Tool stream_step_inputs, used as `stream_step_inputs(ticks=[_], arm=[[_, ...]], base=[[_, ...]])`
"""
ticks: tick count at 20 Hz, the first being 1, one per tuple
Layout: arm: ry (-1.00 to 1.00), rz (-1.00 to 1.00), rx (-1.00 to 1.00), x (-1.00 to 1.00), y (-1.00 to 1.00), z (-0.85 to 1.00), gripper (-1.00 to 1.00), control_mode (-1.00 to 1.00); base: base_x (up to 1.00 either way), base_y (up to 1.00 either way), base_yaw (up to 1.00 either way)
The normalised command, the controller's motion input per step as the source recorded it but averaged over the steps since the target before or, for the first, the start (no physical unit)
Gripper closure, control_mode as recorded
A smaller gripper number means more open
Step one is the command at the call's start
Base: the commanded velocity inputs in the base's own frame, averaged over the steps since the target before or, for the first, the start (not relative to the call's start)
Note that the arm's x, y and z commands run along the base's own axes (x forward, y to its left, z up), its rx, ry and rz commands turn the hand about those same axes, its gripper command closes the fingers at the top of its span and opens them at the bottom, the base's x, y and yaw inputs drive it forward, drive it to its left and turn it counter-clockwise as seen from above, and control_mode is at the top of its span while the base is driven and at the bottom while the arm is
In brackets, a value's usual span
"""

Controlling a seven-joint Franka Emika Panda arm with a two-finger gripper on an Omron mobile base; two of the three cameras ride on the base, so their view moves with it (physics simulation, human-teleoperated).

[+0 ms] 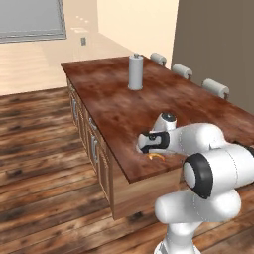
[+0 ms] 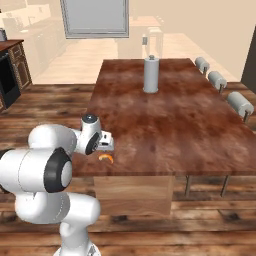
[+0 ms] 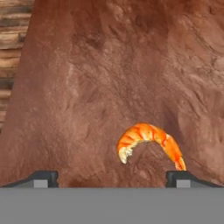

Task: Open the fridge, remove the kiwi, onion, and shrimp, and place them on any counter.

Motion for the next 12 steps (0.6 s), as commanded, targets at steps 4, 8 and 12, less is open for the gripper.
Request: stream_step_inputs(ticks=[4,8,12], arm=[[0.00,-0.06,0.00,-0.11,0.00,0.90,-1.00,-1.00],[0.00,-0.05,0.00,-0.24,0.00,0.91,-1.00,-1.00],[0.00,-0.09,0.02,-0.42,0.00,0.89,-1.00,-1.00]], base=[[0.00,0.00,0.00],[0.00,0.00,0.00],[0.00,0.00,0.00]])
